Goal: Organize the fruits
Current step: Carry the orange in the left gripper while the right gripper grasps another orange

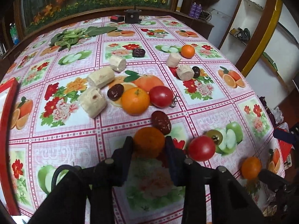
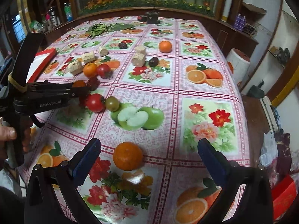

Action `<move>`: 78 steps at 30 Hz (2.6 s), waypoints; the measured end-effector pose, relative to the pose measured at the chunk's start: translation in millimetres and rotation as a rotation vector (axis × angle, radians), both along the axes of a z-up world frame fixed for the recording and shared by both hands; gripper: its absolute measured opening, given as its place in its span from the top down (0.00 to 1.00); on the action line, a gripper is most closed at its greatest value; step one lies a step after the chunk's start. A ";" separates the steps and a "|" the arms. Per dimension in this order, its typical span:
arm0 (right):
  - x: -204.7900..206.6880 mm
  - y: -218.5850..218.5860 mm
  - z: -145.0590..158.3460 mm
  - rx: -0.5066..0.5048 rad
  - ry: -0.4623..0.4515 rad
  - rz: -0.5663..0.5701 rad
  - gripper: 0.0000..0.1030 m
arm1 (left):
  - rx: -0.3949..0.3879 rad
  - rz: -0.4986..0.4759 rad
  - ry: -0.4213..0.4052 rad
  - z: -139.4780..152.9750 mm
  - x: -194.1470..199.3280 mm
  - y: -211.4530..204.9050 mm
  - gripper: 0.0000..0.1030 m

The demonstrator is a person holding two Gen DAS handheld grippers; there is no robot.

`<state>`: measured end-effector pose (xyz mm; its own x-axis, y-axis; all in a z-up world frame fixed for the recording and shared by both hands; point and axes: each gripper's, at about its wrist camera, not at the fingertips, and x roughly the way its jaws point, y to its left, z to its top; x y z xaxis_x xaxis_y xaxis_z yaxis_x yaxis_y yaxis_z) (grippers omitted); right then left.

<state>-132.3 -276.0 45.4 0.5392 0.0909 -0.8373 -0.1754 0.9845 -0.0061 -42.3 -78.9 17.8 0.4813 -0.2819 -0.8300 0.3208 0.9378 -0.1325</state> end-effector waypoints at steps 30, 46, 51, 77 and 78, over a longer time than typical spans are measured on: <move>-0.4 26.3 -0.2 0.023 0.084 0.087 0.66 | -0.026 0.006 -0.017 8.2 -23.4 61.6 0.64; 39.3 160.7 7.7 0.026 0.090 0.324 0.66 | -0.031 0.182 -0.091 37.5 -33.0 163.8 0.64; 53.2 214.4 9.6 0.036 0.099 0.427 0.66 | -0.020 0.279 -0.094 38.1 -37.2 213.6 0.64; 129.6 433.5 -1.8 0.074 0.113 0.691 0.66 | 0.117 0.530 -0.083 21.1 12.4 363.4 0.64; 133.3 433.7 -3.4 0.076 0.117 0.679 0.66 | 0.119 0.529 -0.078 19.0 14.2 364.5 0.64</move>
<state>1.1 157.7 42.0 0.2487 0.4375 -0.8641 -0.7484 0.6531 0.1153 -28.0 285.5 36.9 0.5930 0.1092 -0.7978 -0.1943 0.9809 -0.0102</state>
